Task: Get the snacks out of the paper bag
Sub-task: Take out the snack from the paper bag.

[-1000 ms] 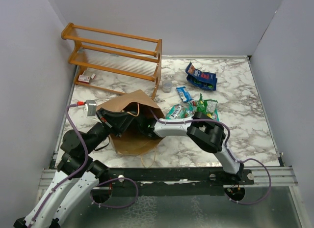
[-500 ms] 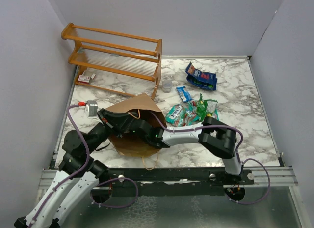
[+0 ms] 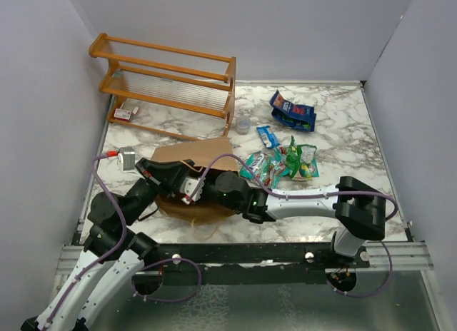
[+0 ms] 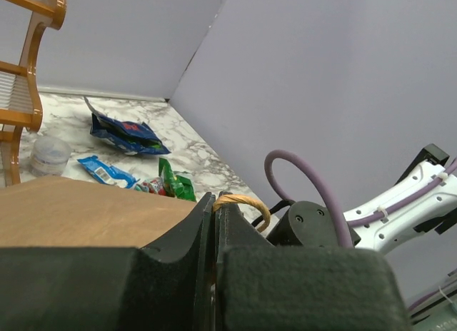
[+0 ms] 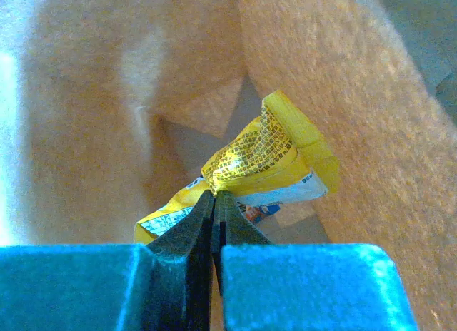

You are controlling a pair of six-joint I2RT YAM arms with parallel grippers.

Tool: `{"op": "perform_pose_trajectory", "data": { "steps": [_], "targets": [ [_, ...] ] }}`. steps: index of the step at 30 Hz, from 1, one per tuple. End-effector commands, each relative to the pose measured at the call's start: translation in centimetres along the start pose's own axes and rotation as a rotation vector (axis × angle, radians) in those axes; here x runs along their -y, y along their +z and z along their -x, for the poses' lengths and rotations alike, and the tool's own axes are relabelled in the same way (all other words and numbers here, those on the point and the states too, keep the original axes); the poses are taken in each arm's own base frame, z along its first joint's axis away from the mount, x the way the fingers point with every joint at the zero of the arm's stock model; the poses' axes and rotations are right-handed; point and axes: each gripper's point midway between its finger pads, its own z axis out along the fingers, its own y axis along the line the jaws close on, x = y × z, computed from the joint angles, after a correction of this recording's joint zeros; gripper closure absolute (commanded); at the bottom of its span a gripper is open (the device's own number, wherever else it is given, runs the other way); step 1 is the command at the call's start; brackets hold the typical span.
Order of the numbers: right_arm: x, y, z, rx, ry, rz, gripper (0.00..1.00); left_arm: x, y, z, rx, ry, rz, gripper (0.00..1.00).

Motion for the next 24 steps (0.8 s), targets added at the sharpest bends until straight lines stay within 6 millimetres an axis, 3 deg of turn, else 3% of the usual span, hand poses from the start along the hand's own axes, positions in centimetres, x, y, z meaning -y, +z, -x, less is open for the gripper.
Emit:
{"op": "perform_pose_trajectory", "data": {
  "steps": [1,11,19,22,24],
  "targets": [
    [-1.1,-0.4,2.9,0.101,0.016,0.061,0.99,1.1,0.1,1.6,0.036,0.008,-0.023,1.0],
    [-1.0,-5.2,7.1,0.244,0.088,0.159,0.99,0.6,-0.8,3.8,0.099,0.037,0.062,1.0],
    [-3.2,-8.8,7.2,0.239,0.173,0.324,0.99,0.4,-0.6,3.8,0.104,0.034,0.067,1.0],
    [-2.8,-11.2,9.2,0.305,0.219,0.369,0.99,0.3,-0.6,3.8,0.101,0.038,0.078,1.0],
    [-1.4,-13.3,11.1,0.376,0.229,0.37,0.99,0.1,-0.7,3.7,0.098,0.038,0.085,1.0]
  ]
}}
